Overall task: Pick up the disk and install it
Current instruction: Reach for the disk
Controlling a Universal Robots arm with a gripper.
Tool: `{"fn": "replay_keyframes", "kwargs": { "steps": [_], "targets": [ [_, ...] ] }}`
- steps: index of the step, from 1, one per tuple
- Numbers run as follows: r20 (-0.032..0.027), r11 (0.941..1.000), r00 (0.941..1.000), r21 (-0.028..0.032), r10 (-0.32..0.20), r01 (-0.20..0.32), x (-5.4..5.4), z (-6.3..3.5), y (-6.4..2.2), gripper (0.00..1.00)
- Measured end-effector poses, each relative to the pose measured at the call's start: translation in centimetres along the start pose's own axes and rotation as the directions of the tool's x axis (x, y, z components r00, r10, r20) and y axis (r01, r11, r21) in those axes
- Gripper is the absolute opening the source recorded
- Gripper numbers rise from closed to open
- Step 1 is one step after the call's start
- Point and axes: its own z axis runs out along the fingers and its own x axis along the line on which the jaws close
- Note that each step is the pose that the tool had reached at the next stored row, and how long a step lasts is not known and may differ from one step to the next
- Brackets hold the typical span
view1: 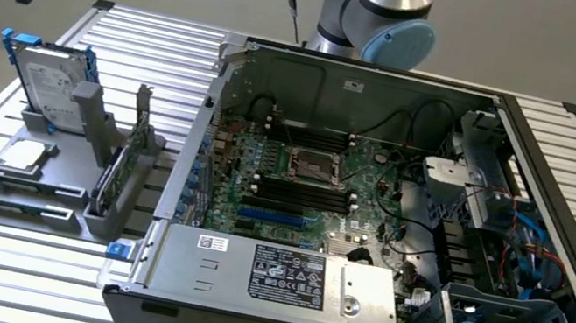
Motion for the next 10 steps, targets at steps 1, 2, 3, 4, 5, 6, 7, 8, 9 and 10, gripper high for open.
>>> {"fn": "replay_keyframes", "kwargs": {
  "steps": [1,2,3,4,5,6,7,8,9,10],
  "targets": [
    [-0.0035,0.9999,0.9999,0.005,-0.01,0.01,0.0,0.0,0.0,0.11],
    [-0.005,0.9998,0.9998,0.0077,-0.02,0.02,-0.01,0.01,-0.01,0.11],
    [-0.0057,0.9995,0.9995,0.0084,-0.03,0.03,-0.01,0.02,-0.01,0.11],
    [-0.0067,0.9992,0.9992,0.0086,-0.04,0.04,-0.05,0.0,0.0,0.11],
    [-0.0073,0.9987,0.9987,0.0088,-0.05,0.05,-0.1,0.0,0.0,0.11],
    [-0.008,0.9982,0.9982,0.0089,-0.059,0.059,-0.17,0.01,0.0,0.11],
    [-0.0087,0.9976,0.9976,0.0089,-0.068,0.068,-0.24,0.01,0.0,0.11],
    [-0.0093,0.997,0.997,0.009,-0.076,0.076,-0.32,0.01,0.0,0.11],
    [-0.0098,0.9965,0.9965,0.0091,-0.083,0.083,-0.4,0.0,0.0,0.11],
    [-0.0102,0.996,0.996,0.0093,-0.088,0.088,-0.41,0.0,0.0,0.11]
  ]
}}
